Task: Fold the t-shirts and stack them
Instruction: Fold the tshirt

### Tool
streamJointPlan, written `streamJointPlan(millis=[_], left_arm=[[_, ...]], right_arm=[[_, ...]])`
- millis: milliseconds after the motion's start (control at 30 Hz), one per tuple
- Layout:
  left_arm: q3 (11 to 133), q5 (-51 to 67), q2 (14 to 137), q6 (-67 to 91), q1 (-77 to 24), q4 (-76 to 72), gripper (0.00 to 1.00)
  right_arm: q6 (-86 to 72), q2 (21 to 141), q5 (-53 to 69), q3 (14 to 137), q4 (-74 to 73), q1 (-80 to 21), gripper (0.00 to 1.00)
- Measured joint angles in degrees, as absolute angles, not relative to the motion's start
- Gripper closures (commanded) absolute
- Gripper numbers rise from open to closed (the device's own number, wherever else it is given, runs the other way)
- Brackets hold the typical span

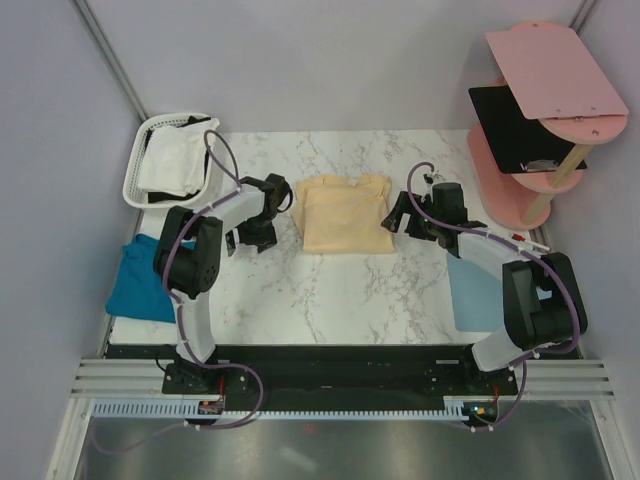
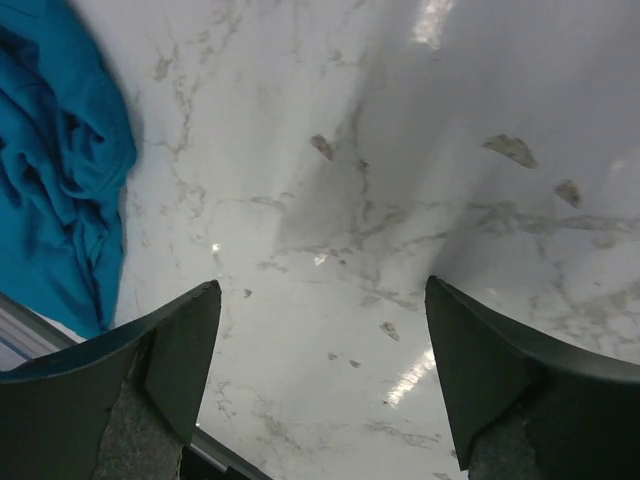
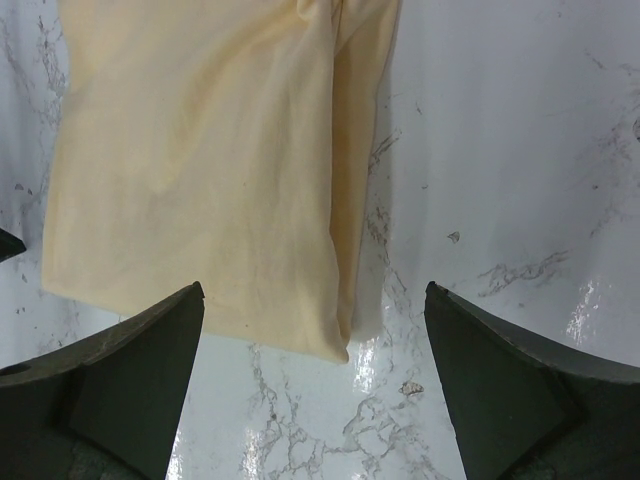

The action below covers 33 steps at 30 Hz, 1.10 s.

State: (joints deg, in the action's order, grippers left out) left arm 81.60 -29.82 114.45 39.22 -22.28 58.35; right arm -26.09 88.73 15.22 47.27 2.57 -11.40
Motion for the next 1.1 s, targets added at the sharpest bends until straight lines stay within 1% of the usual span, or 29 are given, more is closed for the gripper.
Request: streamJointPlan(millis=[200, 533, 633, 733, 833, 867, 900, 967, 1100], left_arm=[[76.7, -32.9, 111.7, 39.1, -16.7, 58.7, 0.09], [72.9, -35.4, 110.0, 37.8, -7.9, 58.4, 0.09], [72.6, -35.5, 109.9, 37.2, -4.4, 58.4, 0.11], [72.6, -35.5, 109.9, 36.9, -1.6, 58.3, 0.16], [72.4, -35.5, 110.0, 36.9, -0.4, 57.9, 0.35], [72.2, -35.6, 110.1, 36.9, 0.0, 57.6, 0.59], [72.0, -35.7, 110.2, 37.0, 0.2, 57.2, 0.74], [71.3, -35.4, 110.7, 37.5, 1.1, 55.9, 0.98], [70.8, -35.7, 111.9, 37.5, 2.8, 55.8, 0.98]], right_arm=[[-26.1, 89.4, 15.6, 47.3, 2.6, -11.3, 0.02], [-26.1, 90.1, 16.7, 47.2, 2.6, -11.3, 0.02], [-26.2, 90.3, 17.0, 47.1, 2.8, -11.3, 0.02], [-26.2, 91.0, 17.3, 47.0, 2.9, -11.3, 0.02], [-26.2, 91.0, 17.4, 46.7, 2.8, -11.3, 0.02], [-26.2, 91.0, 17.5, 46.7, 2.9, -11.3, 0.02], [-26.2, 91.0, 17.6, 46.6, 2.9, -11.3, 0.02], [-26.2, 91.0, 17.8, 46.5, 2.9, -11.3, 0.02], [-26.2, 91.0, 18.1, 46.3, 2.9, -11.3, 0.02]])
